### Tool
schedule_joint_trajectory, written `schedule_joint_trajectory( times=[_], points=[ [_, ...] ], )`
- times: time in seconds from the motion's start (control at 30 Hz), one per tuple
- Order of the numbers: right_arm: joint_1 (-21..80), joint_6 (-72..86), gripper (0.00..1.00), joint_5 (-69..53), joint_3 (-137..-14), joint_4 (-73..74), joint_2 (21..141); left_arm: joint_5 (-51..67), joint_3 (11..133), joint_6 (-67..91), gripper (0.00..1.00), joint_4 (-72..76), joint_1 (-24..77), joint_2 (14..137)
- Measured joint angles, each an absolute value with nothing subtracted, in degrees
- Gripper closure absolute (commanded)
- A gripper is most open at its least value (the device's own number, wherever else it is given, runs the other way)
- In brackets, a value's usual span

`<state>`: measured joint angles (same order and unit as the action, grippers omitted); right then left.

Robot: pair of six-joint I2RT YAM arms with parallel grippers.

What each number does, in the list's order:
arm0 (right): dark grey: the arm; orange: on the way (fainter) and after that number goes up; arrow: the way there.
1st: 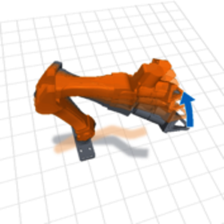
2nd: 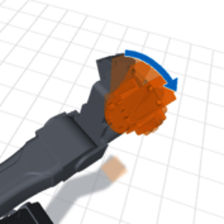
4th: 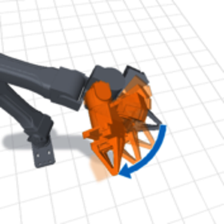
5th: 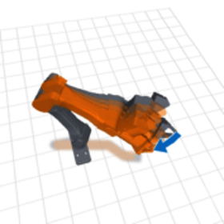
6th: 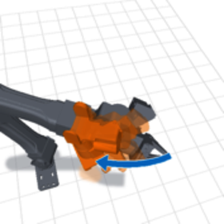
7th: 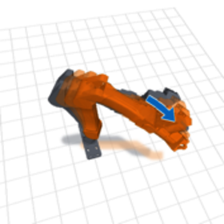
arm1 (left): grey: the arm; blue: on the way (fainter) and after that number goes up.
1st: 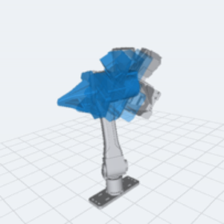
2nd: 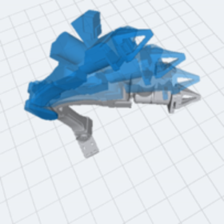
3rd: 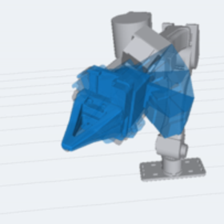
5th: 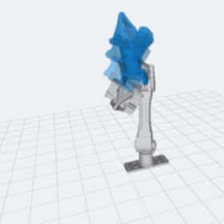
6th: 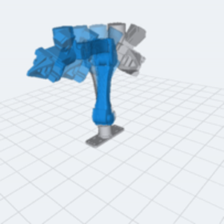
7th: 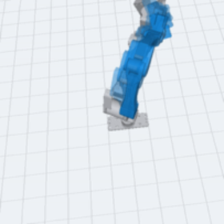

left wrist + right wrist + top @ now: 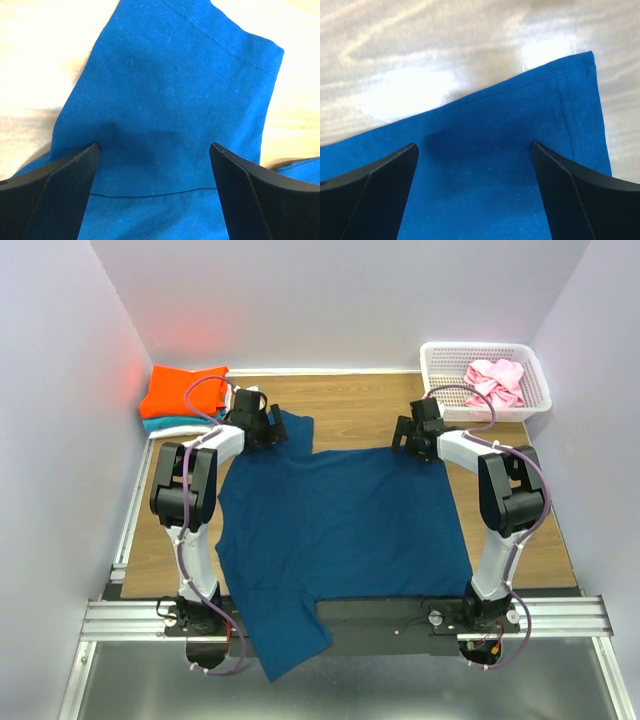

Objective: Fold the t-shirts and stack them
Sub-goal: Flatten the tshirt out

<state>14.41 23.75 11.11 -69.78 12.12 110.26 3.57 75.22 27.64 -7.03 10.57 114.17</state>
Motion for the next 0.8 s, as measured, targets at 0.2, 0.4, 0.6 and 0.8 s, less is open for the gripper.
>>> schedule_joint_trajectory(
  times=[0.2, 0.4, 0.6, 0.8],
  points=[
    [14.06, 23.42, 0.0, 11.14, -72.73, 11.7, 112.6, 3.57, 79.99, 27.64, 0.02, -9.5, 10.17, 117.01],
    [13.69, 22.63, 0.0, 11.16, -75.11, 11.57, 114.43, 3.57, 87.15, 27.59, 0.02, -12.45, 9.85, 121.47],
    [13.3, 22.35, 0.0, 11.14, -77.87, 11.62, 116.42, 3.55, 94.96, 27.35, 0.02, -16.01, 9.72, 126.04],
    [12.75, 21.78, 0.0, 11.09, -81.73, 11.51, 119.22, 3.66, 100.95, 27.22, 0.02, -18.63, 9.21, 129.47]
  ],
)
